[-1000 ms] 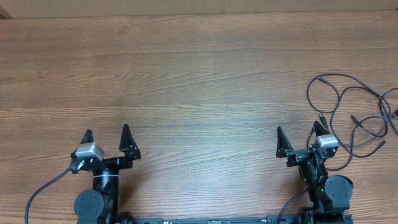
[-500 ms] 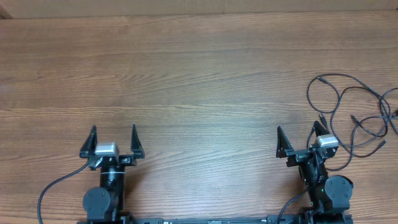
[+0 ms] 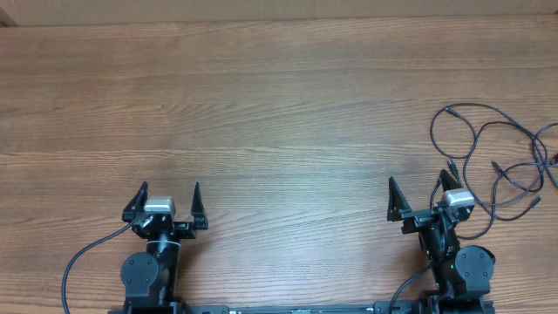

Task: Untangle cables

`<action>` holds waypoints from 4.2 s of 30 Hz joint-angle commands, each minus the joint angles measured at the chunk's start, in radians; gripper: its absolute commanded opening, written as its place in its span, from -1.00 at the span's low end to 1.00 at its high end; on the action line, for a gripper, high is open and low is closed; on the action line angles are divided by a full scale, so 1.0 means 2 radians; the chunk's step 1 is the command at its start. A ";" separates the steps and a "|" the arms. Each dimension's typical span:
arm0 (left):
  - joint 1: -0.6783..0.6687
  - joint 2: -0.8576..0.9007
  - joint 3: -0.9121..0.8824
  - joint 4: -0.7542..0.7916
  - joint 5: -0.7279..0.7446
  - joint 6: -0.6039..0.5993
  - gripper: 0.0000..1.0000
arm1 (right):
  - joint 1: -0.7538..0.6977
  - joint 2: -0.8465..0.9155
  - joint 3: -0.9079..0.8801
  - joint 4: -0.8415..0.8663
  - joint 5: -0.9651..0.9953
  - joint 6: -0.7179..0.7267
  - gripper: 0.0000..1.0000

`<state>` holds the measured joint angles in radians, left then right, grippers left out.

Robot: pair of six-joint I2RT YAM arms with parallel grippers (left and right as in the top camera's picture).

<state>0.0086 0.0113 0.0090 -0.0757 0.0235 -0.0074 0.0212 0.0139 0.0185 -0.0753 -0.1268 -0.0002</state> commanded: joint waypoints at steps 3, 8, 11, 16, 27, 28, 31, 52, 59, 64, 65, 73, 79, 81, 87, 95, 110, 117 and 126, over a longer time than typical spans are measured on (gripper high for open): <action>0.002 -0.004 -0.002 0.000 0.009 -0.004 0.99 | 0.002 -0.006 -0.005 0.002 -0.002 0.000 1.00; 0.002 -0.004 -0.002 0.000 0.009 -0.004 0.99 | 0.002 -0.006 -0.005 0.002 -0.002 0.000 1.00; 0.002 -0.004 -0.002 0.000 0.009 -0.004 0.99 | 0.002 -0.006 -0.005 0.002 -0.002 0.000 1.00; 0.002 -0.004 -0.002 0.000 0.009 -0.004 0.99 | 0.002 -0.006 -0.005 0.002 -0.003 0.000 1.00; 0.002 -0.004 -0.002 0.000 0.009 -0.004 0.99 | 0.002 -0.006 -0.005 0.002 -0.002 0.000 1.00; 0.002 -0.004 -0.002 0.000 0.009 -0.004 0.99 | 0.002 -0.006 -0.005 0.002 -0.002 0.000 1.00; 0.002 -0.004 -0.002 0.000 0.009 -0.004 0.99 | 0.002 -0.006 -0.005 0.002 -0.002 0.000 1.00; 0.002 -0.004 -0.002 0.000 0.009 -0.004 0.99 | 0.002 -0.006 -0.005 0.002 -0.002 0.000 1.00; 0.002 -0.004 -0.002 0.000 0.009 -0.004 0.99 | 0.002 -0.006 -0.005 0.002 -0.003 0.000 1.00; 0.002 -0.003 -0.002 0.000 0.009 -0.004 0.99 | 0.002 -0.006 -0.005 0.002 -0.002 0.000 1.00; 0.002 -0.003 -0.002 0.000 0.009 -0.004 0.99 | 0.002 -0.006 -0.005 0.002 -0.002 0.000 1.00; 0.002 -0.003 -0.002 0.000 0.009 -0.004 0.99 | 0.002 -0.006 -0.005 0.002 -0.002 0.000 1.00; 0.002 -0.003 -0.002 0.000 0.009 -0.004 0.99 | 0.002 -0.006 -0.005 0.002 -0.003 0.000 1.00; 0.002 -0.003 -0.002 0.000 0.009 -0.004 0.99 | 0.002 -0.006 -0.005 0.002 -0.002 0.000 1.00; 0.002 -0.003 -0.002 0.000 0.009 -0.004 0.99 | 0.002 -0.005 -0.005 0.002 -0.003 0.000 1.00; 0.002 -0.003 -0.002 0.000 0.009 -0.004 0.99 | 0.002 -0.005 -0.005 0.002 -0.003 0.000 1.00; 0.002 -0.003 -0.002 0.000 0.009 -0.004 0.99 | 0.002 -0.005 -0.005 0.002 -0.002 0.000 1.00; 0.002 -0.003 -0.002 0.000 0.009 -0.004 0.99 | 0.002 -0.005 -0.005 0.002 -0.003 0.000 1.00; 0.002 -0.003 -0.002 0.000 0.009 -0.004 0.99 | 0.002 -0.005 -0.005 0.002 -0.003 0.000 1.00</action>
<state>0.0086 0.0113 0.0086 -0.0757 0.0261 -0.0074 0.0212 0.0139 0.0185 -0.0757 -0.1268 -0.0002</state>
